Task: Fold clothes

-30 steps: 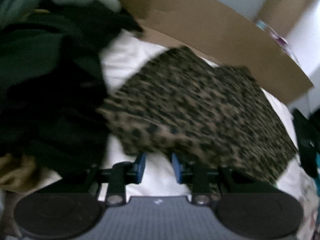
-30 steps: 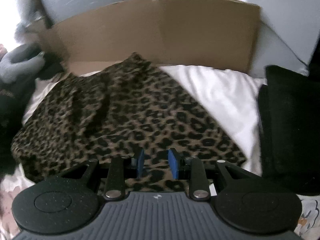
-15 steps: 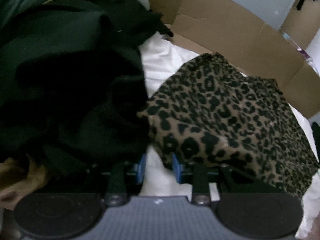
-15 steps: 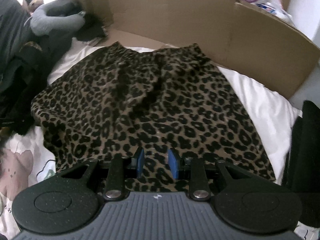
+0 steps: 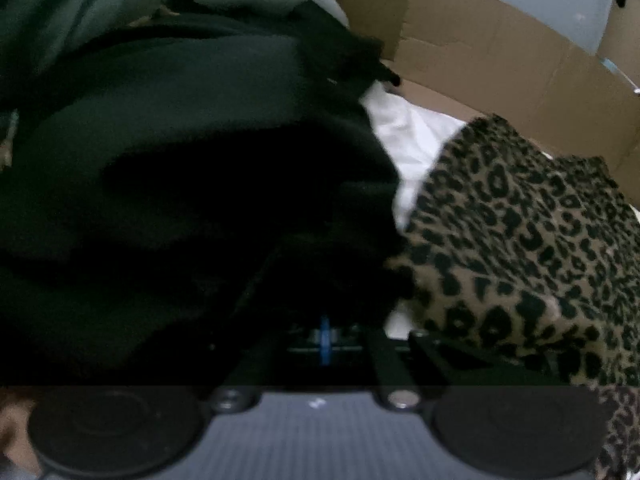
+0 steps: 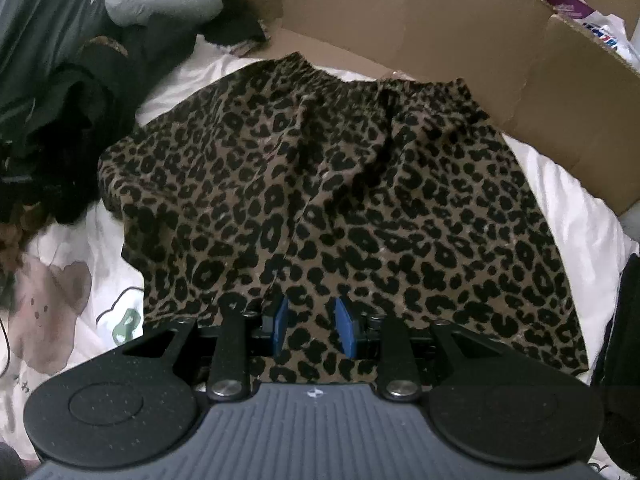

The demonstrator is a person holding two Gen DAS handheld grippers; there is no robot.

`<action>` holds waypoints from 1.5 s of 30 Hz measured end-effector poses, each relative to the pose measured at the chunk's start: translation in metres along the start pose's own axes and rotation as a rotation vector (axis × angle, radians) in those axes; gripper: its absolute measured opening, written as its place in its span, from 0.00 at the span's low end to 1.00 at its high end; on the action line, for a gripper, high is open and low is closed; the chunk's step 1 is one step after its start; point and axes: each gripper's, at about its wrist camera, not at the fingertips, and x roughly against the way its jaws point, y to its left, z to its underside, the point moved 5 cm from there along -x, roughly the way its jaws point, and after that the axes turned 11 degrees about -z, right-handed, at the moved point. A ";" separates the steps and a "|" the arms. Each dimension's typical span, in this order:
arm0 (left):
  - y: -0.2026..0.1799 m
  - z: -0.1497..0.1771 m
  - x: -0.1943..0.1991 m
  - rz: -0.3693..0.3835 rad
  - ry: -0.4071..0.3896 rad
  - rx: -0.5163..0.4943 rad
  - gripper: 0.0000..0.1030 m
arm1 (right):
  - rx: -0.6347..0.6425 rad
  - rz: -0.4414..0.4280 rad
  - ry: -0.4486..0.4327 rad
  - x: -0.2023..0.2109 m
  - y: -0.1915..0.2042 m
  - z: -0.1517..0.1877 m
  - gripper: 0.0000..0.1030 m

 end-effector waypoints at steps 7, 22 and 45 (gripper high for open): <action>0.037 -0.017 -0.008 -0.061 -0.020 0.008 0.03 | -0.003 -0.010 0.032 -0.005 0.001 0.008 0.32; 0.073 -0.038 0.004 -0.127 -0.040 0.055 0.03 | 0.014 -0.011 0.072 -0.011 0.002 0.016 0.32; -0.011 0.005 0.046 0.172 -0.104 0.055 0.27 | 0.058 -0.036 0.100 -0.015 0.014 0.018 0.33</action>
